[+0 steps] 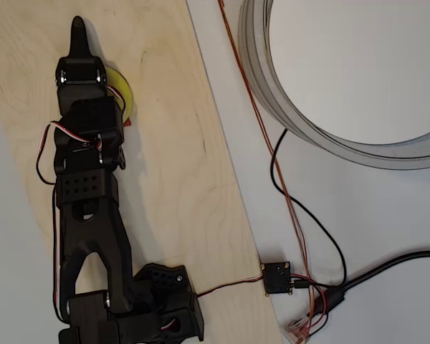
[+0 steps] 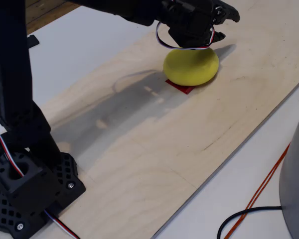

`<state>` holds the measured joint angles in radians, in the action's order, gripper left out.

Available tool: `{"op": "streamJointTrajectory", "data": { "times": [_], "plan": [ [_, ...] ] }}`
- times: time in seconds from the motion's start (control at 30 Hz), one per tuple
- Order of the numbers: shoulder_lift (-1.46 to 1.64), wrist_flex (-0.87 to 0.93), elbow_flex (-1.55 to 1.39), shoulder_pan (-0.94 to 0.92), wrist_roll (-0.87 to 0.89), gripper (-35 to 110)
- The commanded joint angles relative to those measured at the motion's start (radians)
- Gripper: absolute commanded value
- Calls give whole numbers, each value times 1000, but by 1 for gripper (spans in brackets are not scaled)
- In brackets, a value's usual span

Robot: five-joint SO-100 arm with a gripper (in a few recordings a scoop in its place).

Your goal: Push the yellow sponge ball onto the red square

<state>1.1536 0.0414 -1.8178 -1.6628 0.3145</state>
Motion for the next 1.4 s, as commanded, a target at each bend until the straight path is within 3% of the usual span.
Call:
{"op": "streamJointTrajectory", "data": {
  "times": [0.0,0.97,1.37],
  "plan": [
    [15,17,21,-12,49,16],
    [143,25,-138,-17,67,15],
    [201,21,-18,15,-63,18]
  ]
}}
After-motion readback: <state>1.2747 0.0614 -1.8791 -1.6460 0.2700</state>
